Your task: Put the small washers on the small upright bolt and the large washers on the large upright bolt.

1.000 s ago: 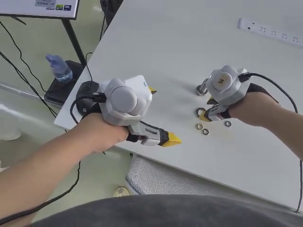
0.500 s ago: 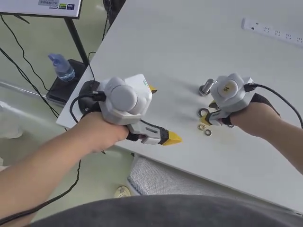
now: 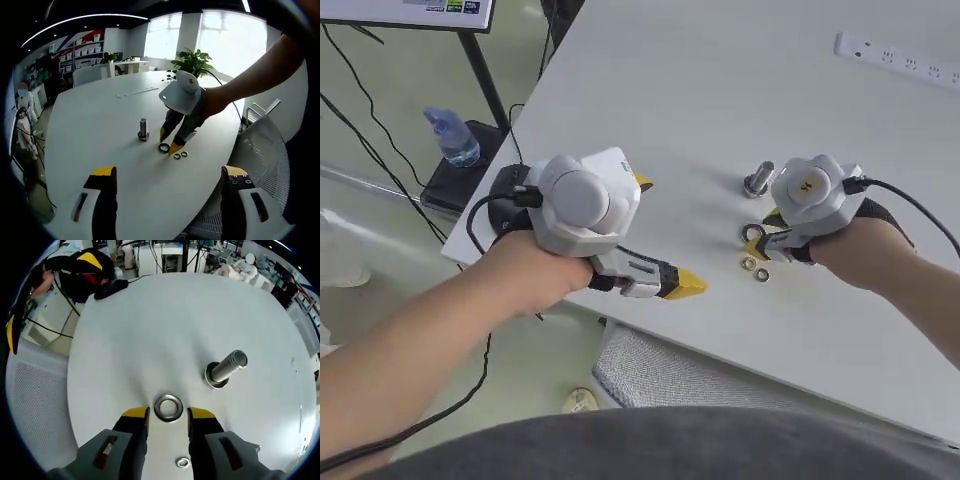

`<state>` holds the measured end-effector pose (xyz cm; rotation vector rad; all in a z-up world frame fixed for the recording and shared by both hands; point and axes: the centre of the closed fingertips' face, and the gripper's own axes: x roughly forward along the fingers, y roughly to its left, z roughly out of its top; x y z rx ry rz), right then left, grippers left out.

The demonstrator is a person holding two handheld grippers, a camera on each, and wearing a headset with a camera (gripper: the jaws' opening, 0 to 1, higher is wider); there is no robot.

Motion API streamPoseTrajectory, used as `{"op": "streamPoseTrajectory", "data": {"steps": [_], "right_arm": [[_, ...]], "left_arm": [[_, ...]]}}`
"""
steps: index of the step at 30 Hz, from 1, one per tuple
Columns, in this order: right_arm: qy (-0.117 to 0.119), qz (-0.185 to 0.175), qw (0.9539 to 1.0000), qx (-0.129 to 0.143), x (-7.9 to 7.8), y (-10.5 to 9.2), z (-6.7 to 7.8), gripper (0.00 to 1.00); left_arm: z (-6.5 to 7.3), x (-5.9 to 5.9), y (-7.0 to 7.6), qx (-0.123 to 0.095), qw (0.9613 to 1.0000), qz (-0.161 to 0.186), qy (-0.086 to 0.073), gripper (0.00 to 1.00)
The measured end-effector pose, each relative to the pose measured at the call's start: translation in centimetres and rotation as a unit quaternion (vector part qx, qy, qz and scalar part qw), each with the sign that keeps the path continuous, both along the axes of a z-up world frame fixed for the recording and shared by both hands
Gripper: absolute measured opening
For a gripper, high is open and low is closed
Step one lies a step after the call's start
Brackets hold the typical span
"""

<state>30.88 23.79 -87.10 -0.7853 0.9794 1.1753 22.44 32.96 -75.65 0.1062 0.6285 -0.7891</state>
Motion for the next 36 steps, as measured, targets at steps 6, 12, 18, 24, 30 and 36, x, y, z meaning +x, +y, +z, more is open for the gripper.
{"op": "streamPoseTrajectory", "data": {"steps": [6,12,18,24,30,36], "right_arm": [[0.001,0.001,1.0,-0.004,0.12,-0.05,-0.19,0.27],[0.007,-0.009,0.9999,-0.008,0.02,0.2,-0.03,0.26],[0.005,-0.019,0.9996,-0.021,-0.01,0.37,0.04,0.26],[0.013,-0.031,0.9991,-0.028,0.13,0.6,0.12,0.25],[0.017,-0.022,0.9979,-0.059,0.08,0.56,0.13,0.24],[0.028,-0.029,0.9952,-0.089,0.5,0.41,-0.21,0.23]], "left_arm": [[0.08,-0.03,-0.13,-0.001,1.0,-0.002,0.0,0.85],[-0.09,-0.15,-0.05,0.004,1.0,-0.004,0.001,0.84],[-0.37,-0.32,0.18,0.01,0.9999,-0.007,0.004,0.83],[-0.34,-0.3,0.32,0.008,1.0,-0.004,0.004,0.82],[-0.46,-0.31,0.24,0.009,0.9999,-0.006,0.005,0.81],[-0.57,-0.33,0.21,0.008,0.9999,-0.008,0.008,0.8]]}}
